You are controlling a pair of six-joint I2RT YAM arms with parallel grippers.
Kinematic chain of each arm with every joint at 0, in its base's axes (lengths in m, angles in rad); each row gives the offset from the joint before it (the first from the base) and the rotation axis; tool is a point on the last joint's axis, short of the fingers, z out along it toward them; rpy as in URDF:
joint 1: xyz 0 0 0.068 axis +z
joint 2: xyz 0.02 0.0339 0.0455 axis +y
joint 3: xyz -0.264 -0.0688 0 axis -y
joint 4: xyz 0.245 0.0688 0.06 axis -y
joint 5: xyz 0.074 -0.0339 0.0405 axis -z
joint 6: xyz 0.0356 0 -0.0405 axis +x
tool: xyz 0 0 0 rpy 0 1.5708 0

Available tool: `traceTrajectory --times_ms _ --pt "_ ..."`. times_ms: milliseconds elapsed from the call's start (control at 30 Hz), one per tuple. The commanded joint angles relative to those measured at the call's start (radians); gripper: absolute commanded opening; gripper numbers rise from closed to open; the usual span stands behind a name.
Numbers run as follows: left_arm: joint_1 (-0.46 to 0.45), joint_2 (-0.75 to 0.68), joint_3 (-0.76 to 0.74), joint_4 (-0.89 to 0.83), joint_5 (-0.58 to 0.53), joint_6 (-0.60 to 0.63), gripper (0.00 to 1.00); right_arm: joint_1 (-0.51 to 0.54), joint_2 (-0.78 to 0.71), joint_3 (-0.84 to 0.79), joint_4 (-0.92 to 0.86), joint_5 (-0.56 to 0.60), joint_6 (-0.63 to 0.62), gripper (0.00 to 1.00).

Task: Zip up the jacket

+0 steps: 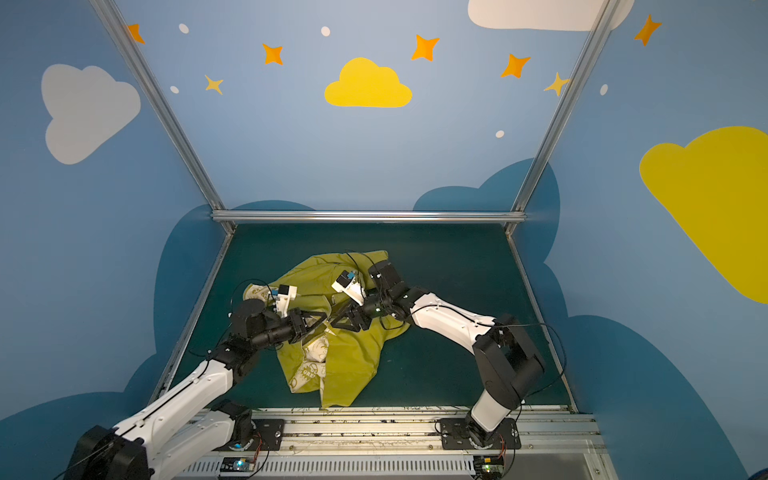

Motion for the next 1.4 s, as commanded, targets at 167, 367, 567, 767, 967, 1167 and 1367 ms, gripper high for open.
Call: traceTrajectory --times_ms 167,367,567,767,967,1167,1367 --pt "-0.004 -0.019 0.040 -0.068 -0.004 0.033 0.03 0.023 -0.010 -0.050 0.015 0.065 -0.078 0.55" --pt "-0.004 -0.023 0.043 -0.061 0.006 0.036 0.03 0.062 0.014 -0.022 0.029 0.118 -0.104 0.56" --pt "-0.002 -0.024 0.045 -0.069 -0.003 0.032 0.03 0.091 0.041 0.003 0.010 0.142 -0.126 0.55" --pt "0.000 -0.034 0.042 -0.076 -0.007 0.027 0.03 0.099 0.053 0.001 0.030 0.170 -0.119 0.36" --pt "-0.001 -0.053 0.033 -0.118 -0.027 0.034 0.21 0.099 0.048 -0.018 0.081 0.165 -0.088 0.08" --pt "-0.001 -0.060 0.022 -0.118 -0.037 0.024 0.42 0.099 0.041 -0.024 0.089 0.148 -0.085 0.01" --pt "-0.002 -0.049 0.027 -0.083 -0.036 0.005 0.47 0.102 0.032 -0.033 0.097 0.137 -0.086 0.00"
